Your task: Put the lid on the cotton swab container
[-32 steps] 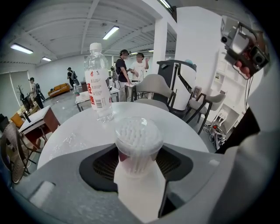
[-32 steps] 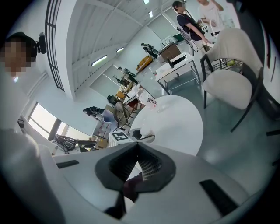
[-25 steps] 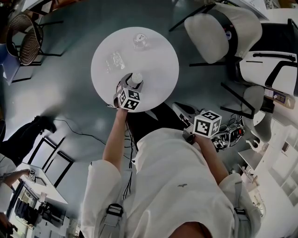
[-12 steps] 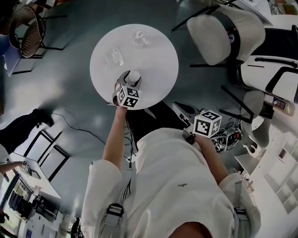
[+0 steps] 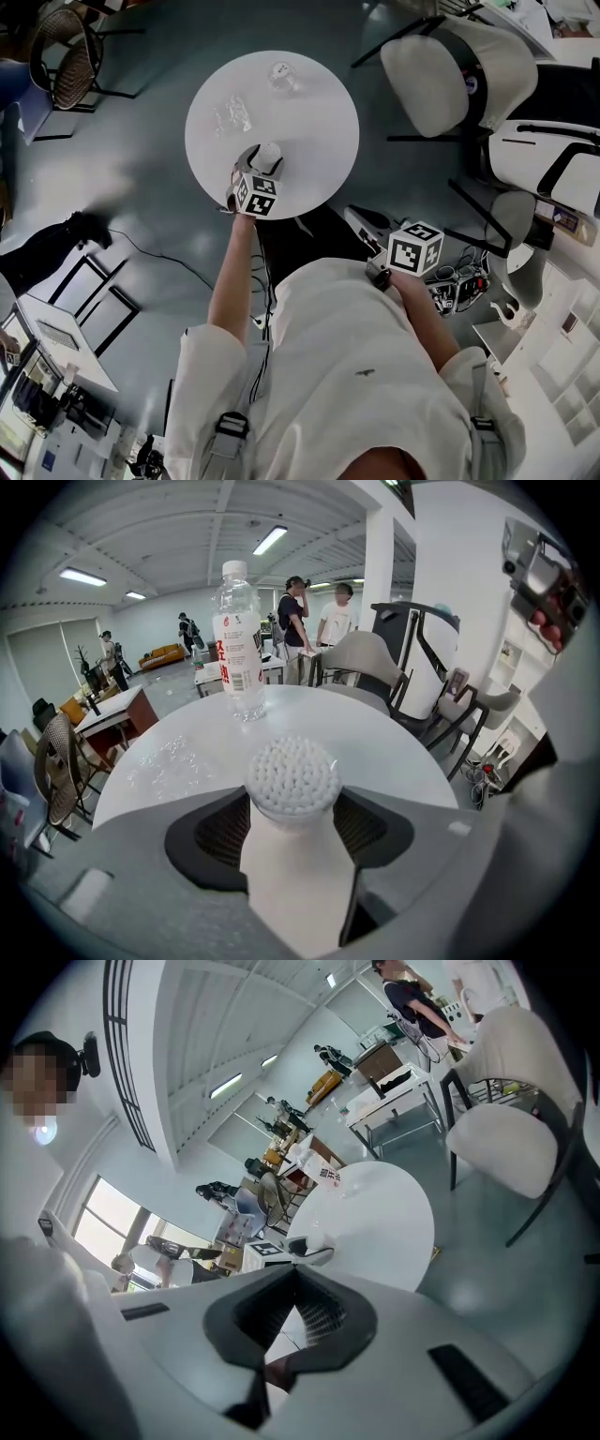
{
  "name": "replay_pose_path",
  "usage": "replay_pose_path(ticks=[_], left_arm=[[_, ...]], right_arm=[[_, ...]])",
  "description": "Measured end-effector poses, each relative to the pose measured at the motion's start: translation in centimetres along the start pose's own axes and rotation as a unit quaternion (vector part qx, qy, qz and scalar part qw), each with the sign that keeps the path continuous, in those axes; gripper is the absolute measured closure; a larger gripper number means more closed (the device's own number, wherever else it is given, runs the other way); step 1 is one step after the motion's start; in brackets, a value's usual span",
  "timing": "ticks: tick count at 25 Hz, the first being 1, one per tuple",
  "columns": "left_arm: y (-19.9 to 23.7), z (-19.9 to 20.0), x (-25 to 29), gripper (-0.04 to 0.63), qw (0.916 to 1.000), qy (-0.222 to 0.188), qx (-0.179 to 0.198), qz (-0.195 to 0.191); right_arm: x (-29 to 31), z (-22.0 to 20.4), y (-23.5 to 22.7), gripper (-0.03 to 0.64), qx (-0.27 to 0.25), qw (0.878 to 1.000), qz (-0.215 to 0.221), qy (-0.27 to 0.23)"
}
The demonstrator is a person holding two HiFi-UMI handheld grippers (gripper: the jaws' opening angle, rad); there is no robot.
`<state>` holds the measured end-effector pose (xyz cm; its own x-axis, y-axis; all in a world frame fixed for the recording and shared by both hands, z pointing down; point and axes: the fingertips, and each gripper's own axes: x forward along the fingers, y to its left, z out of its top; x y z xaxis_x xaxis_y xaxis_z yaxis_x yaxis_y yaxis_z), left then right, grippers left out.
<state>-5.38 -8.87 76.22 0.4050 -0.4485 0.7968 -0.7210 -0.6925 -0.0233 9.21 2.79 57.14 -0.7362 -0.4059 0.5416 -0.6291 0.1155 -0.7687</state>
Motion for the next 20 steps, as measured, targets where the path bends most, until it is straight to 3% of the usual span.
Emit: replay_pose_path(ticks=[13,20], left_arm=[[-1.7,-1.2,-3.9,0.333,0.9992,0.008,-0.028,0.029],[-3.2,0.2,-9.0,0.335,0.9960,-0.027,-0.064,0.057]], right_arm=[[0.8,1.3,2.8,0.609,-0.037,0.998,0.052,-0.011],[0.9,2.2,5.5,0.609,-0.101,0.993,0.060,-0.020]])
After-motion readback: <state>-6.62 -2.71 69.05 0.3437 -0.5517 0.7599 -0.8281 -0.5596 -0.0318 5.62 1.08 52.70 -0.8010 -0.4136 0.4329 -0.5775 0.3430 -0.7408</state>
